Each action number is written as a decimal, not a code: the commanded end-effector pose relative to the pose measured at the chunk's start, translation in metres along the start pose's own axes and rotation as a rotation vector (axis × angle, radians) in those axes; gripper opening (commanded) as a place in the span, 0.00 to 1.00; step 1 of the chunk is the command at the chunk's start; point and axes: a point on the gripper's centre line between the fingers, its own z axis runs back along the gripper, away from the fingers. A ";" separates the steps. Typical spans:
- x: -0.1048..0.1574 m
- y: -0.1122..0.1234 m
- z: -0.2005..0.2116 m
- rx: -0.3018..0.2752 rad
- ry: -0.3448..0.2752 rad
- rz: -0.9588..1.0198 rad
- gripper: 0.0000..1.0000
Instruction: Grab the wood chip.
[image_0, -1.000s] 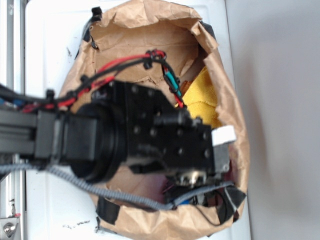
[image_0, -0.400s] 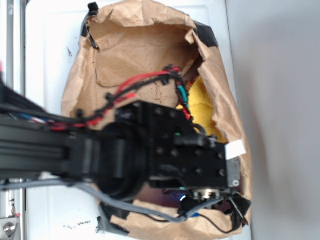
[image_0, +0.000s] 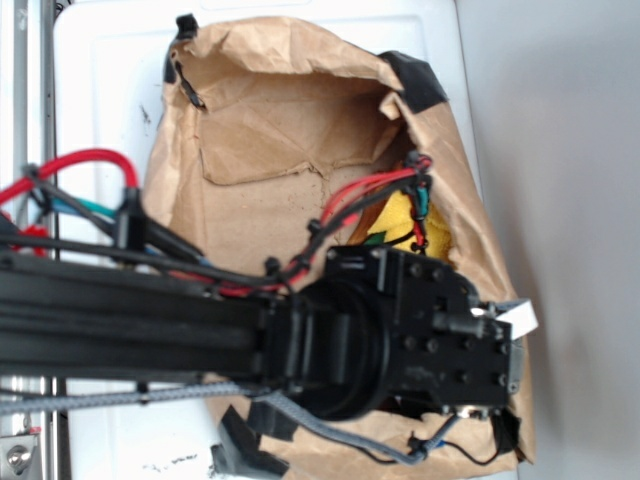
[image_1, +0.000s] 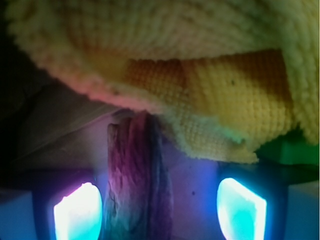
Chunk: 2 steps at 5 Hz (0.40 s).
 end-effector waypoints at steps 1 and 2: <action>0.014 0.005 0.022 -0.067 -0.061 0.067 0.00; 0.014 0.014 0.037 -0.101 -0.062 0.069 0.00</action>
